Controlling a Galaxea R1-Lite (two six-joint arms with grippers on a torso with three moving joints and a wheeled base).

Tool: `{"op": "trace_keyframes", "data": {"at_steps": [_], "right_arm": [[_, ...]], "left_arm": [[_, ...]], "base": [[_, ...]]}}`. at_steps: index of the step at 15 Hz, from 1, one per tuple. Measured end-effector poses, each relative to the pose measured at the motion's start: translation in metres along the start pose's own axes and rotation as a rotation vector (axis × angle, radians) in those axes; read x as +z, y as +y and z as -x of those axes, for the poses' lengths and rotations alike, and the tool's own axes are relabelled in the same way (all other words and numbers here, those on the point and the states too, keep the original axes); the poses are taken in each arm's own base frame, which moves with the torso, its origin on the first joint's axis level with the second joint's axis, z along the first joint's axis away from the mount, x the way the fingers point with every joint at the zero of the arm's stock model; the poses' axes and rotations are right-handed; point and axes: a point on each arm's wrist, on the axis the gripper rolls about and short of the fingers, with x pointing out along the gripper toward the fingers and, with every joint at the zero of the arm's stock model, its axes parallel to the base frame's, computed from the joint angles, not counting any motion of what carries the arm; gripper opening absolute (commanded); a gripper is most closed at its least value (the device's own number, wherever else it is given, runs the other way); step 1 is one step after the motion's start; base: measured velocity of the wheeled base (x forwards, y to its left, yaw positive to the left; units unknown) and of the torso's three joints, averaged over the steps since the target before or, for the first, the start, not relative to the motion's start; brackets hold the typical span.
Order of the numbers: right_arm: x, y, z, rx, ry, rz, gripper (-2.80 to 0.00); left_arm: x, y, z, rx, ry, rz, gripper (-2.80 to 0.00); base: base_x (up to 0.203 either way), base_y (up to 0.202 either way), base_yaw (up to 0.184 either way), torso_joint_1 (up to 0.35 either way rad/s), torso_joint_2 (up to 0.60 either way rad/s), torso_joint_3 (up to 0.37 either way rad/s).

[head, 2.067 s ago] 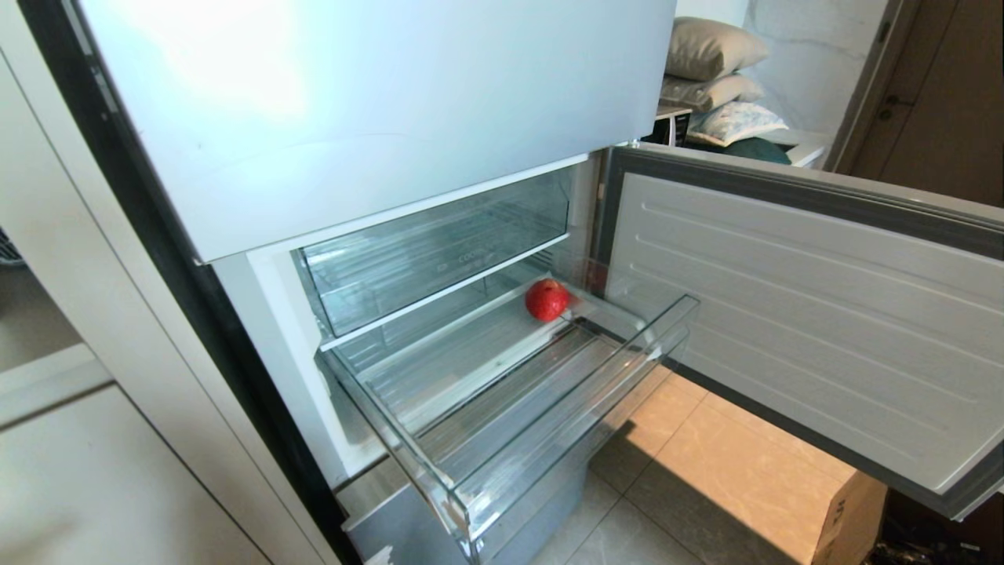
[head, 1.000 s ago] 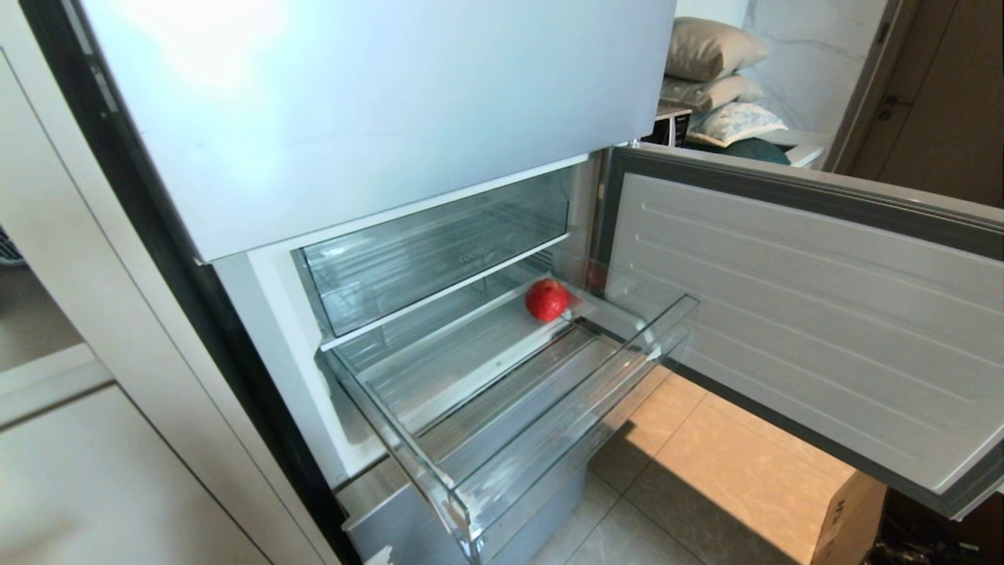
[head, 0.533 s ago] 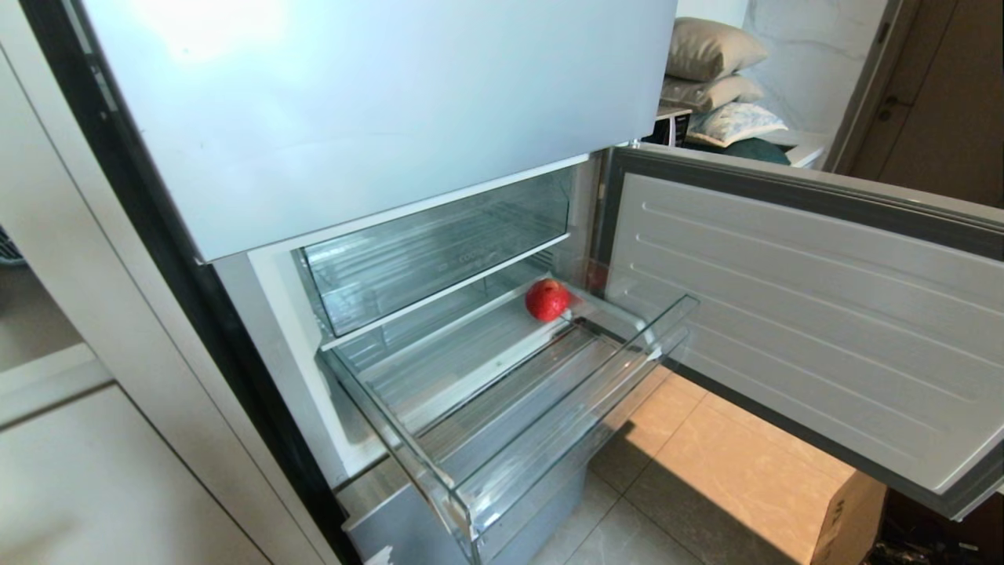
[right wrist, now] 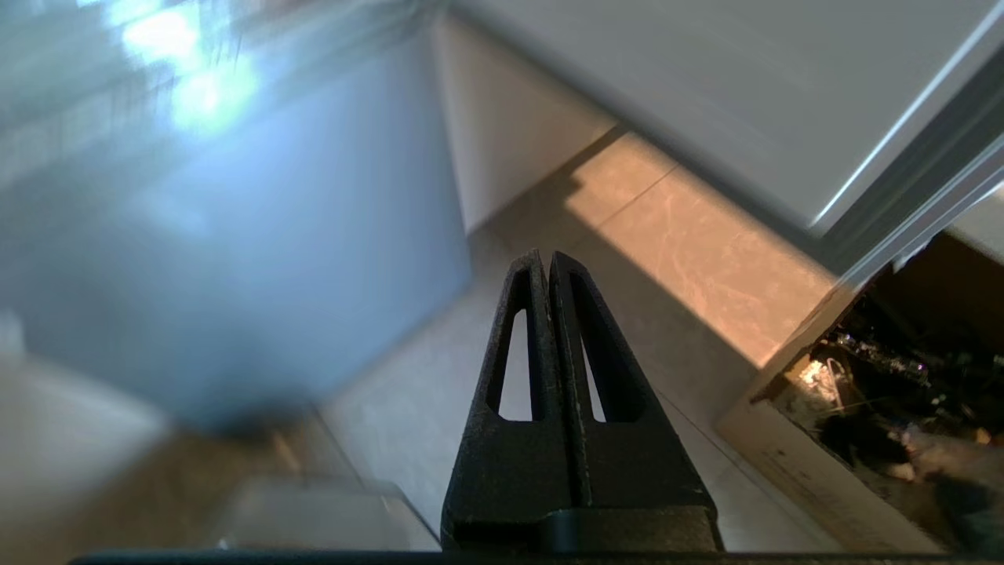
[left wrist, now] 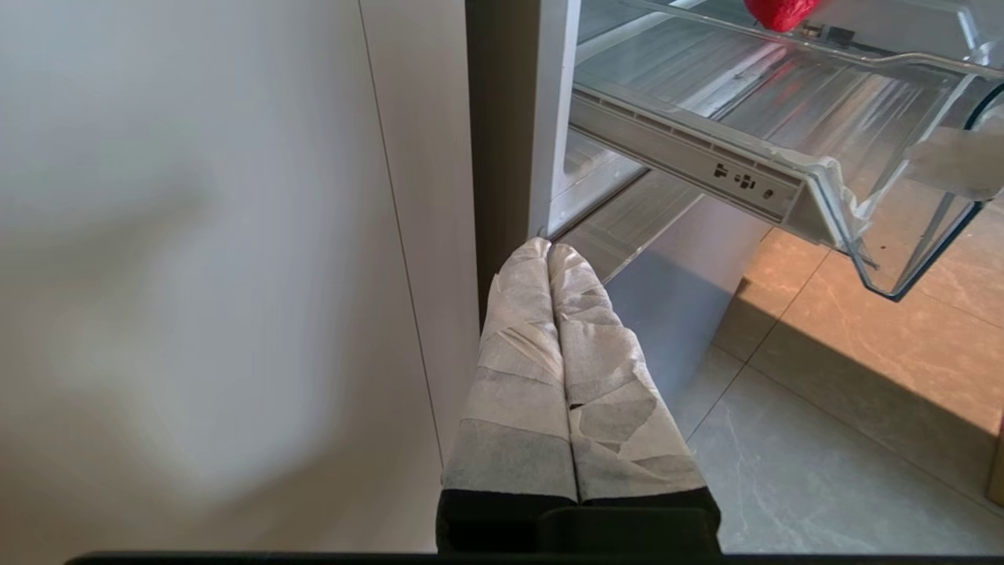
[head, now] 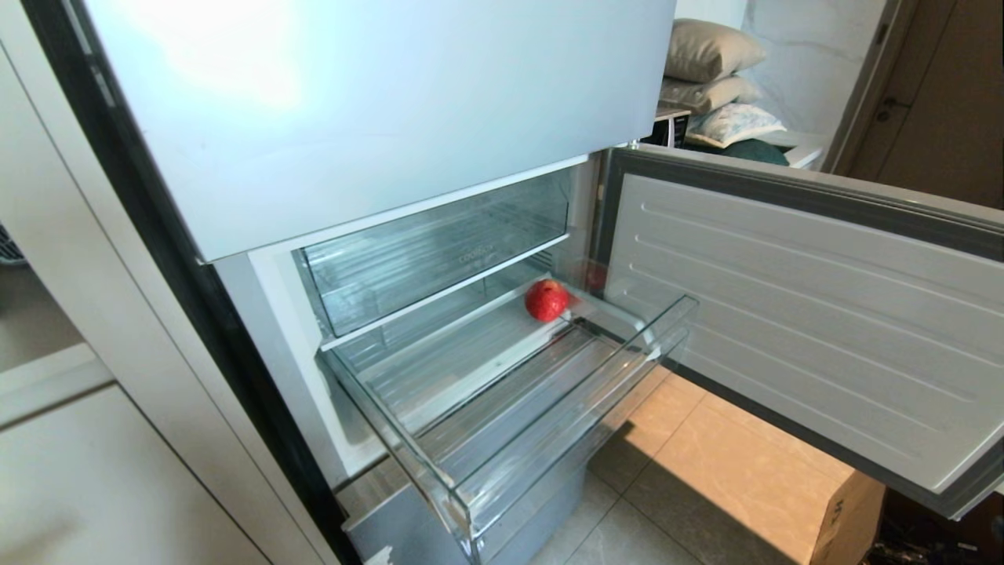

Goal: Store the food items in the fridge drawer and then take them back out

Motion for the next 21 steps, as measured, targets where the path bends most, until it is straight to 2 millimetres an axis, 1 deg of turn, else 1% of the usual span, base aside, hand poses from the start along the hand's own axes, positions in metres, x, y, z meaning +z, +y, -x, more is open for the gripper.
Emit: {"op": "trace_keyframes", "data": {"at_steps": [2, 3, 4, 7, 11, 13, 21], "right_arm": [[-0.037, 0.000, 0.012, 0.057, 0.036, 0.099, -2.80], [-0.051, -0.001, 0.014, 0.076, 0.048, 0.156, -2.80], [-0.057, -0.002, 0.016, 0.094, 0.039, 0.205, -2.80], [-0.062, -0.001, 0.019, 0.075, -0.004, 0.234, -2.80], [-0.067, -0.001, 0.032, 0.034, -0.178, 0.240, -2.80], [-0.069, -0.001, 0.035, 0.029, -0.231, 0.231, -2.80], [-0.072, -0.002, 0.038, 0.010, -0.267, 0.189, -2.80]], "left_arm": [[0.000, 0.000, 0.000, 0.000, 0.000, -0.001, -2.80], [0.000, 0.000, 0.000, 0.000, 0.000, -0.001, -2.80], [0.000, 0.000, 0.000, 0.000, 0.000, -0.001, -2.80], [0.000, 0.000, 0.000, -0.001, 0.000, -0.001, -2.80], [0.000, 0.000, 0.000, -0.001, 0.000, -0.001, -2.80], [0.000, 0.000, 0.000, -0.001, 0.000, -0.001, -2.80], [0.000, 0.000, 0.000, -0.002, 0.000, -0.002, -2.80]], "base": [[0.000, 0.000, 0.000, 0.000, 0.00, 0.000], [0.000, 0.000, 0.000, 0.000, 0.00, 0.000], [0.000, 0.000, 0.000, 0.000, 0.00, 0.000], [0.000, 0.000, 0.000, 0.000, 0.00, 0.000], [0.000, 0.000, 0.000, 0.000, 0.00, 0.000], [0.000, 0.000, 0.000, 0.000, 0.00, 0.000], [0.000, 0.000, 0.000, 0.000, 0.00, 0.000]]}}
